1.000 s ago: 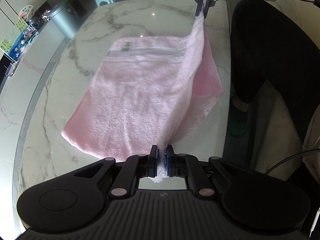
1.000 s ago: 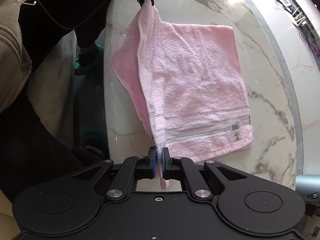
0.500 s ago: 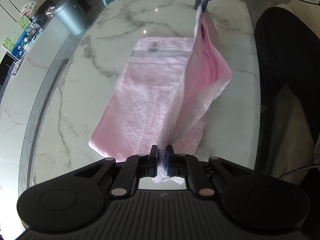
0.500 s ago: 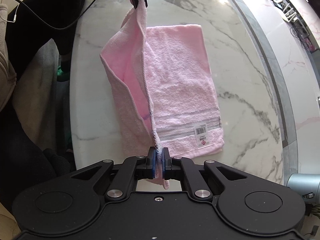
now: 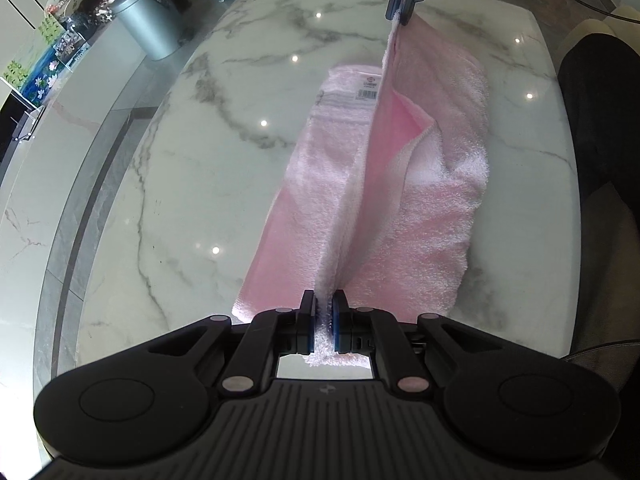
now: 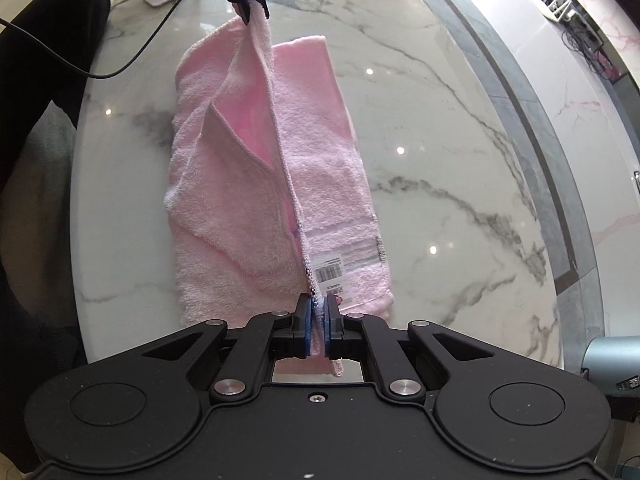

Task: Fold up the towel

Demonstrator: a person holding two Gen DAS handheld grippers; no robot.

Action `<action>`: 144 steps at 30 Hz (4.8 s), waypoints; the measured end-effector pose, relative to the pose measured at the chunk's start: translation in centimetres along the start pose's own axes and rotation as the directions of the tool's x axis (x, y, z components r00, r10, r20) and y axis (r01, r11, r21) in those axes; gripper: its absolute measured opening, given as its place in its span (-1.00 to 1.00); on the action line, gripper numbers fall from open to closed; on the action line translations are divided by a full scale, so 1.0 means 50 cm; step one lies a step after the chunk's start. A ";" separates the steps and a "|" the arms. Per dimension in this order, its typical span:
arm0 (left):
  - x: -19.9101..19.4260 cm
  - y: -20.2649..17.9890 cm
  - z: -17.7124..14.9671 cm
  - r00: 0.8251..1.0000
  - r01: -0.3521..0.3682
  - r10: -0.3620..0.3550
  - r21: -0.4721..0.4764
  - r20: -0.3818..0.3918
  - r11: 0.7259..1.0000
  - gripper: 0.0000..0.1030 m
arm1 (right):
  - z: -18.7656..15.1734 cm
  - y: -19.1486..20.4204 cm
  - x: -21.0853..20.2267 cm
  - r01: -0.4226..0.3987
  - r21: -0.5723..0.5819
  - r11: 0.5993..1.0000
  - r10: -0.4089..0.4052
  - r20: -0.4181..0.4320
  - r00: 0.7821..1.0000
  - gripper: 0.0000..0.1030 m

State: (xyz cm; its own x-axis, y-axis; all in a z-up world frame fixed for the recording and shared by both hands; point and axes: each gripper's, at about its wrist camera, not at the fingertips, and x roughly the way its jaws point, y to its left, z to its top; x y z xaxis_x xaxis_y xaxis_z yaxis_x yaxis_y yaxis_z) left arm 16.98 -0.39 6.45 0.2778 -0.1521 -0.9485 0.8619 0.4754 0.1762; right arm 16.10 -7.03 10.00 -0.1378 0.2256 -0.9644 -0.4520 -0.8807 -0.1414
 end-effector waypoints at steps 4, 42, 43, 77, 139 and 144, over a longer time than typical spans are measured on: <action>0.043 0.041 0.003 1.000 0.014 -0.014 -0.020 0.001 1.000 -0.87 | 0.001 -0.051 0.054 -0.031 0.028 0.999 0.031 -0.020 0.999 -0.92; 0.023 0.069 -0.053 0.978 -0.191 0.204 -0.217 0.040 0.957 -0.15 | -0.026 -0.055 0.094 0.020 0.123 0.992 -0.025 0.038 0.999 -0.57; 0.020 0.066 -0.053 0.975 -0.206 0.219 -0.222 0.034 0.953 -0.15 | -0.024 -0.042 0.091 0.009 0.116 0.993 -0.013 0.038 0.999 -0.57; 0.094 -0.051 -0.122 0.992 0.004 0.053 -0.460 0.112 0.888 -0.17 | -0.030 0.055 0.153 -0.088 0.200 0.976 0.086 0.023 0.996 -0.53; -0.132 -0.463 -0.142 0.852 -0.018 0.451 -0.847 0.266 0.532 0.27 | -0.012 0.431 -0.050 0.040 0.878 0.477 -0.482 0.223 0.847 0.33; -0.120 -0.498 -0.169 0.813 -0.017 0.527 -0.896 0.245 0.444 0.27 | -0.018 0.494 -0.028 0.066 0.922 0.382 -0.598 0.192 0.778 0.33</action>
State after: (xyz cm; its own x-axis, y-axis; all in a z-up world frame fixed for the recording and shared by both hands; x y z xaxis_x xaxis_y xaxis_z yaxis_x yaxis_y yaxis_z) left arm -9.74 -4.00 5.51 0.7846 -0.0856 -0.6140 -0.0024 0.9900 -0.1411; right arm 5.92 -29.48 7.63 -0.0061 0.7820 -0.6233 -0.9942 0.0622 0.0877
